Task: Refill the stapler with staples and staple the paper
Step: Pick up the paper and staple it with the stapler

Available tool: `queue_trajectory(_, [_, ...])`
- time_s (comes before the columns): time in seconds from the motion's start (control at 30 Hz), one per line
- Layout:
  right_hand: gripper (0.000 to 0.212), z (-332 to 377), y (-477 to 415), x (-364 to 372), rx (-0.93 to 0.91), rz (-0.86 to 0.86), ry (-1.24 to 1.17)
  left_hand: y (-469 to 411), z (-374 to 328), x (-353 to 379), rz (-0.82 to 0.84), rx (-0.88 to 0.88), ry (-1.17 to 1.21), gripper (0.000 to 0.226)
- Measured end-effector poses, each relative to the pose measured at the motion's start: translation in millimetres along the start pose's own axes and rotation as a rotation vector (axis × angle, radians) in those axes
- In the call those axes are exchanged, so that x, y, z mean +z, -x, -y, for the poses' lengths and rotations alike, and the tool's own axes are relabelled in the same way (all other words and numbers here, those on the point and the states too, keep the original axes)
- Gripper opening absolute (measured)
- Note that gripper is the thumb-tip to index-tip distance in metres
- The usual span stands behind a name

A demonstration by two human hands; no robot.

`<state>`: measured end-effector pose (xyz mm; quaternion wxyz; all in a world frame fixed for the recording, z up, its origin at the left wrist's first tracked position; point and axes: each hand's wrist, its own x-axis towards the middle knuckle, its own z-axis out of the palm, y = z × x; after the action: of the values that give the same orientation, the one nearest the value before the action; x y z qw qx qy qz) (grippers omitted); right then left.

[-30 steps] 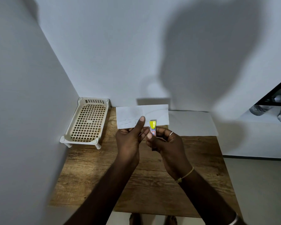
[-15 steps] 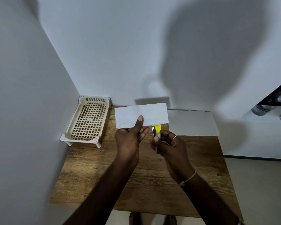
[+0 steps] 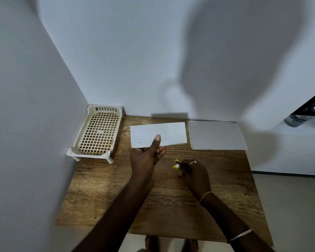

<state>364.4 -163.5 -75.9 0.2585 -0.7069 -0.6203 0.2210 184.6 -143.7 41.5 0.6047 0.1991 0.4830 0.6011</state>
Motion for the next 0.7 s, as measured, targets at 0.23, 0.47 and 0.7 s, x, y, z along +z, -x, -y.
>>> queue_trajectory(0.23, [0.037,-29.5,-3.4,14.4,-0.127,0.198,0.238,0.6,5.8,-6.9,0.013,-0.019,-0.043,0.038])
queue_trajectory(0.47, [0.04,-31.0,-7.4,13.7,-0.166,0.215,0.219,-1.1,10.4,-9.5,0.005,-0.039,-0.066,0.037])
queue_trajectory(0.7, [0.049,-18.5,-3.2,-2.7,-0.114,0.234,0.215,-3.2,11.7,-10.4,0.015,-0.033,-0.087,0.035])
